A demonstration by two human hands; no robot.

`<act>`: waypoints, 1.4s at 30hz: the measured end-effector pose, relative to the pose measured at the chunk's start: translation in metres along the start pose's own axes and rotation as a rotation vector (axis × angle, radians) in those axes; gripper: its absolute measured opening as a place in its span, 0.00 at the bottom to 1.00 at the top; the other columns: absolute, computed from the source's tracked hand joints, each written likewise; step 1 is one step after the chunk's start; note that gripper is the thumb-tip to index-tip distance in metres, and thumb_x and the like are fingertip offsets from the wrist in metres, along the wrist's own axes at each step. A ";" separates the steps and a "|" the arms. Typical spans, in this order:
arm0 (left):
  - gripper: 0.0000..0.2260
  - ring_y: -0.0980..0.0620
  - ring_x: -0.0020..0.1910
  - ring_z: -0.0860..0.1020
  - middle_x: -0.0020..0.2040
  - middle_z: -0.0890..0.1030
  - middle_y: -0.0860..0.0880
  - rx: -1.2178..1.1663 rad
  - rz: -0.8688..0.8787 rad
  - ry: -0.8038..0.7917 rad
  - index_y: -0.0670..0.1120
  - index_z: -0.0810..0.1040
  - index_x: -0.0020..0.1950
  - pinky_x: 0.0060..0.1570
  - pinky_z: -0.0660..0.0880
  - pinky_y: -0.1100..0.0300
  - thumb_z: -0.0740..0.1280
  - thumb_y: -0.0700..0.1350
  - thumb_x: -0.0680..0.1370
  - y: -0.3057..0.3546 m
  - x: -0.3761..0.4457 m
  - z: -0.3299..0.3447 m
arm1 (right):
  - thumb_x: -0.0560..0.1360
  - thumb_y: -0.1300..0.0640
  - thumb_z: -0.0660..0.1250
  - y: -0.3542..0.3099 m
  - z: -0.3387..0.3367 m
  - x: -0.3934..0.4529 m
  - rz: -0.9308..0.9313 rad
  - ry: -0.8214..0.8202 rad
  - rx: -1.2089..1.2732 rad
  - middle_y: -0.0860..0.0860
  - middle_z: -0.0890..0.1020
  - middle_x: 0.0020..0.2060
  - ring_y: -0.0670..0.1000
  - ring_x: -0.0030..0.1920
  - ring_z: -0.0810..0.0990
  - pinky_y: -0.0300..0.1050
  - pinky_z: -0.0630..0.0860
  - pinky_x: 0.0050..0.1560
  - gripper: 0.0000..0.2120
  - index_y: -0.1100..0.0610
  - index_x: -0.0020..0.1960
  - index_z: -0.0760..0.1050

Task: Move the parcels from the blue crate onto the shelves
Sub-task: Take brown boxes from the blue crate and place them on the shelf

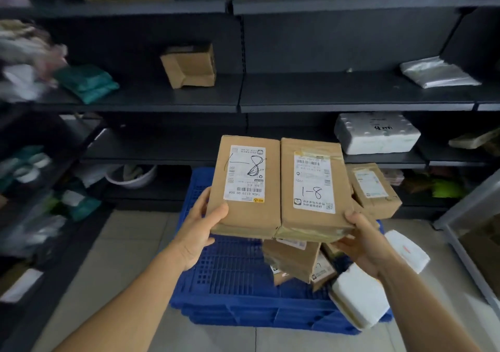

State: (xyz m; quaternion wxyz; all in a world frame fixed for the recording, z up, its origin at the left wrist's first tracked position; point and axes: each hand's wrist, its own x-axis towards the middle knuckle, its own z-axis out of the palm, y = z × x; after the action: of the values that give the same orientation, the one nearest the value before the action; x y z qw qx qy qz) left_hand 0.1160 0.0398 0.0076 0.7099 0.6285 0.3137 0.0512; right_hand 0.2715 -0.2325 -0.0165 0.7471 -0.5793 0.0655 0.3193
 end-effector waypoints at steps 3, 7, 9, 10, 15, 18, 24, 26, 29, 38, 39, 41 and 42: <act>0.34 0.53 0.62 0.74 0.63 0.76 0.57 -0.050 0.076 0.082 0.66 0.66 0.69 0.62 0.69 0.44 0.73 0.60 0.65 0.004 -0.031 -0.037 | 0.73 0.52 0.68 0.004 0.041 -0.010 0.000 -0.090 -0.056 0.54 0.81 0.50 0.55 0.50 0.78 0.50 0.75 0.53 0.15 0.56 0.58 0.74; 0.35 0.54 0.58 0.77 0.59 0.80 0.58 -0.112 0.157 0.203 0.64 0.69 0.67 0.53 0.71 0.51 0.73 0.61 0.60 0.004 -0.086 -0.090 | 0.72 0.51 0.70 0.019 0.098 -0.037 -0.043 -0.189 -0.096 0.55 0.80 0.55 0.57 0.55 0.78 0.52 0.75 0.56 0.18 0.55 0.60 0.74; 0.29 0.54 0.58 0.77 0.58 0.79 0.58 -0.138 0.193 0.284 0.63 0.71 0.64 0.53 0.70 0.49 0.73 0.58 0.63 0.001 -0.118 -0.116 | 0.77 0.52 0.64 0.033 0.126 -0.054 -0.040 -0.232 -0.103 0.55 0.80 0.56 0.57 0.56 0.78 0.52 0.75 0.56 0.14 0.54 0.60 0.74; 0.27 0.54 0.57 0.76 0.57 0.79 0.58 -0.157 0.208 0.326 0.63 0.72 0.62 0.52 0.71 0.50 0.72 0.57 0.64 -0.002 -0.134 -0.130 | 0.77 0.51 0.64 0.040 0.141 -0.064 -0.041 -0.261 -0.104 0.55 0.80 0.56 0.56 0.57 0.78 0.51 0.75 0.56 0.14 0.53 0.61 0.74; 0.25 0.54 0.56 0.77 0.56 0.79 0.60 -0.229 0.280 0.498 0.67 0.74 0.55 0.52 0.72 0.50 0.73 0.62 0.59 -0.018 -0.226 -0.192 | 0.78 0.48 0.63 0.073 0.215 -0.121 -0.086 -0.390 -0.196 0.54 0.79 0.59 0.56 0.61 0.76 0.55 0.72 0.64 0.14 0.49 0.62 0.73; 0.19 0.53 0.57 0.77 0.56 0.79 0.59 -0.268 0.318 0.615 0.67 0.74 0.54 0.57 0.70 0.45 0.72 0.58 0.64 -0.030 -0.278 -0.229 | 0.79 0.48 0.62 0.092 0.258 -0.158 -0.097 -0.482 -0.233 0.56 0.79 0.60 0.57 0.61 0.76 0.57 0.71 0.66 0.12 0.49 0.59 0.75; 0.22 0.49 0.57 0.78 0.57 0.80 0.55 -0.315 0.378 0.837 0.62 0.73 0.63 0.47 0.73 0.53 0.71 0.57 0.70 -0.052 -0.381 -0.286 | 0.79 0.48 0.62 0.128 0.339 -0.231 -0.085 -0.646 -0.306 0.53 0.82 0.54 0.54 0.54 0.80 0.53 0.74 0.61 0.11 0.49 0.57 0.78; 0.17 0.49 0.56 0.78 0.57 0.80 0.55 -0.325 0.390 0.915 0.62 0.73 0.62 0.47 0.73 0.53 0.69 0.54 0.74 -0.059 -0.411 -0.302 | 0.79 0.48 0.62 0.142 0.365 -0.252 -0.070 -0.688 -0.303 0.53 0.82 0.53 0.55 0.54 0.80 0.53 0.75 0.61 0.09 0.49 0.55 0.78; 0.13 0.49 0.57 0.77 0.56 0.80 0.55 -0.344 0.402 1.005 0.63 0.74 0.58 0.56 0.72 0.47 0.70 0.54 0.75 -0.069 -0.456 -0.323 | 0.79 0.49 0.63 0.162 0.401 -0.281 -0.050 -0.756 -0.302 0.53 0.83 0.53 0.55 0.54 0.80 0.54 0.74 0.62 0.12 0.50 0.58 0.78; 0.13 0.55 0.52 0.77 0.55 0.78 0.56 -0.369 0.488 1.264 0.61 0.71 0.60 0.40 0.75 0.59 0.67 0.51 0.77 -0.070 -0.557 -0.374 | 0.79 0.48 0.61 0.200 0.504 -0.354 -0.041 -1.006 -0.383 0.50 0.82 0.50 0.52 0.52 0.80 0.48 0.75 0.51 0.07 0.47 0.54 0.76; 0.15 0.54 0.53 0.77 0.56 0.77 0.56 -0.365 0.494 1.296 0.62 0.70 0.61 0.43 0.75 0.57 0.67 0.53 0.76 -0.069 -0.565 -0.382 | 0.79 0.47 0.61 0.203 0.517 -0.359 -0.043 -1.035 -0.379 0.50 0.82 0.51 0.53 0.53 0.80 0.49 0.75 0.53 0.08 0.47 0.54 0.76; 0.16 0.51 0.57 0.76 0.59 0.77 0.55 -0.363 0.498 1.352 0.64 0.70 0.61 0.53 0.75 0.50 0.68 0.55 0.75 -0.065 -0.577 -0.398 | 0.78 0.46 0.62 0.210 0.545 -0.365 -0.039 -1.090 -0.382 0.51 0.81 0.55 0.54 0.57 0.78 0.55 0.73 0.62 0.08 0.46 0.55 0.76; 0.16 0.51 0.57 0.76 0.59 0.76 0.55 -0.374 0.510 1.375 0.64 0.69 0.61 0.55 0.73 0.48 0.68 0.55 0.75 -0.062 -0.582 -0.407 | 0.78 0.45 0.62 0.212 0.562 -0.367 -0.030 -1.110 -0.389 0.51 0.80 0.56 0.55 0.59 0.77 0.57 0.71 0.65 0.09 0.46 0.56 0.75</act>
State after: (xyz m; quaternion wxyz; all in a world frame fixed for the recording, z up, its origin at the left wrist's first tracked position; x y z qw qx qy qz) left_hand -0.5760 0.1054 0.1668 0.4155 0.3773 0.5167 0.6465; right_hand -0.2878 0.1562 0.1600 0.5538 -0.4529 -0.4034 0.5705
